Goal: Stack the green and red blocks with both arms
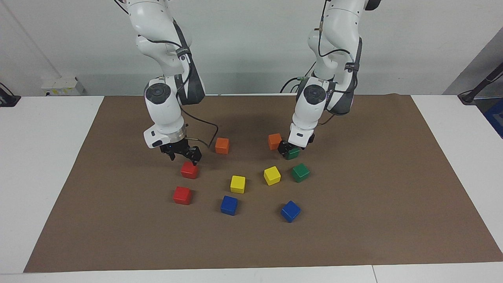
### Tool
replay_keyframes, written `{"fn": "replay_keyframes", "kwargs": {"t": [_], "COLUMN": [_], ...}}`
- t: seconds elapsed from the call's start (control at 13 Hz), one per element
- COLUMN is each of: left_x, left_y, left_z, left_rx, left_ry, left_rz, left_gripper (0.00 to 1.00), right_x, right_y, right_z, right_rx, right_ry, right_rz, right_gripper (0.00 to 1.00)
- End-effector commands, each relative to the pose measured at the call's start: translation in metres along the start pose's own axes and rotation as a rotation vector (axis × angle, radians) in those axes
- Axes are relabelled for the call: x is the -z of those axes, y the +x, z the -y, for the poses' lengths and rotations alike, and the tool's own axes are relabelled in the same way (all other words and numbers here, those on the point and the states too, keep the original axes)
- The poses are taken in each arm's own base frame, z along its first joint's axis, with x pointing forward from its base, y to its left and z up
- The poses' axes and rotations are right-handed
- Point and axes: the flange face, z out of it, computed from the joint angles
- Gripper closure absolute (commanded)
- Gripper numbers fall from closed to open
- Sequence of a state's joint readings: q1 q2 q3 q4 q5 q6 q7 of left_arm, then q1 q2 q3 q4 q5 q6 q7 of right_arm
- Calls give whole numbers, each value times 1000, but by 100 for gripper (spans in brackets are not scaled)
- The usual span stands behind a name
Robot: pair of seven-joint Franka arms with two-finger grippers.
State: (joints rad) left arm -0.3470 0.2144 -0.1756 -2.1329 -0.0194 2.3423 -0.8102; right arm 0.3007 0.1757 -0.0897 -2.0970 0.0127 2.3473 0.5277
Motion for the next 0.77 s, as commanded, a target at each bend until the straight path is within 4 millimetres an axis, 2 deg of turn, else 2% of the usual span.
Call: {"fn": "replay_keyframes", "kwargs": {"t": [0.0, 0.08, 0.15, 0.23, 0.31, 0.38, 0.46, 0.54, 0.69], "left_x": [-13, -17, -19, -20, -19, -11, 4, 34, 80], "left_y": [-4, -9, -12, -14, -22, -19, -15, 1, 61], "left_z": [3, 2, 2, 2, -2, -4, -2, 8, 68], "left_rx": [5, 0, 25, 34, 15, 3, -12, -53, -153], "left_ry": [7, 11, 21, 26, 46, 54, 75, 104, 130], "left_rz": [-12, -9, 0, 4, 19, 14, 8, -7, 26], "left_gripper": [0, 1, 68, 100, 100, 100, 100, 100, 100], "right_x": [-19, -23, -26, -29, -35, -38, -43, -46, -47], "right_y": [2, 3, 4, 4, 4, 5, 4, 4, 2], "right_z": [-2, -2, -1, -2, -1, 0, 0, 0, 3], "right_rx": [-19, -21, -21, -22, -22, -22, -21, -22, -18], "right_ry": [13, 18, 17, 15, 16, 20, 15, 13, 14], "right_rz": [-7, -17, -17, -14, -18, -27, -20, -17, -18], "right_gripper": [0, 0, 0, 0, 0, 0, 0, 0, 0]}}
